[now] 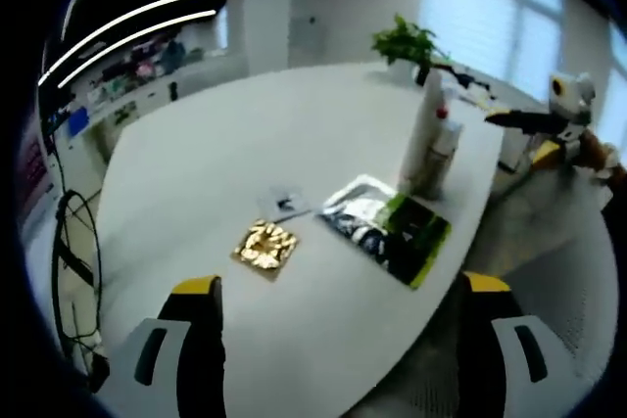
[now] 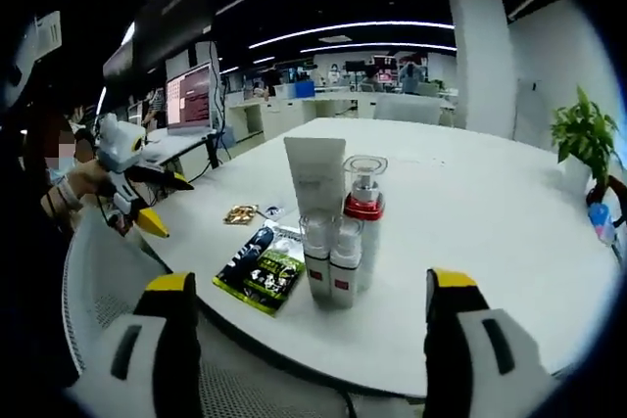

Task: Arrange the skincare products in the storage area until every visible bottle or jar stands upright without overlapping.

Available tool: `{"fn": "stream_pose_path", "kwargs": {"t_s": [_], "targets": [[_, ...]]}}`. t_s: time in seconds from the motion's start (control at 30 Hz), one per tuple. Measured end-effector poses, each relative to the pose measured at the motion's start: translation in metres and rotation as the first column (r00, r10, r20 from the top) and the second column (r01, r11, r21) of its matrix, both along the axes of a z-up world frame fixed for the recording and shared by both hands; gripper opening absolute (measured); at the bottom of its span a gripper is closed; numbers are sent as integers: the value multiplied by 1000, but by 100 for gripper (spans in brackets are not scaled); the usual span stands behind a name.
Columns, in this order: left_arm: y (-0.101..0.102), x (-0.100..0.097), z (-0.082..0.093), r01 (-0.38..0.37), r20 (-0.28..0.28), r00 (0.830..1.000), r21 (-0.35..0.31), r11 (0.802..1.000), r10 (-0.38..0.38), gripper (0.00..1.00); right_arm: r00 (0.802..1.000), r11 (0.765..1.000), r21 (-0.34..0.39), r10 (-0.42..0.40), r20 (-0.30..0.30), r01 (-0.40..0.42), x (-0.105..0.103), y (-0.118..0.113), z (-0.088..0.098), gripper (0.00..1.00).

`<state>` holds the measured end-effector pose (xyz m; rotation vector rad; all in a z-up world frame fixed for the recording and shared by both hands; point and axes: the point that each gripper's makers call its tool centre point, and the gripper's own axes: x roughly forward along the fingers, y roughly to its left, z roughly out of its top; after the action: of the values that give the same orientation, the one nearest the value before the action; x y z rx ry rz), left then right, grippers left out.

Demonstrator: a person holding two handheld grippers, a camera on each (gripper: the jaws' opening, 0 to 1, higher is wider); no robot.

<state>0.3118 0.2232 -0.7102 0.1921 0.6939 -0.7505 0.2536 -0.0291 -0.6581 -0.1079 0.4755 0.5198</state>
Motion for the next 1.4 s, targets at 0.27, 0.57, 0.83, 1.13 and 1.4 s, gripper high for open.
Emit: {"fn": "stream_pose_path", "kwargs": {"t_s": [0.27, 0.57, 0.83, 1.13, 1.4], "targets": [[3, 20, -5, 0, 21, 1000, 9, 1000, 0, 97, 999, 999, 16, -31, 7, 31, 4, -6, 1, 97], [0, 29, -21, 109, -5, 994, 132, 985, -109, 97, 1000, 1000, -18, -11, -1, 11, 4, -3, -2, 96], [-8, 47, -25, 156, -35, 988, 112, 981, -153, 89, 1000, 1000, -10, -24, 16, 24, 5, -5, 0, 95], [-10, 59, -43, 240, -67, 970, 183, 953, -232, 76, 999, 999, -3, -33, 20, 33, 6, -6, 1, 95], [-10, 70, -50, 291, -93, 956, 230, 929, -277, 64, 999, 999, -12, -33, 20, 34, 7, -7, -1, 94]]}}
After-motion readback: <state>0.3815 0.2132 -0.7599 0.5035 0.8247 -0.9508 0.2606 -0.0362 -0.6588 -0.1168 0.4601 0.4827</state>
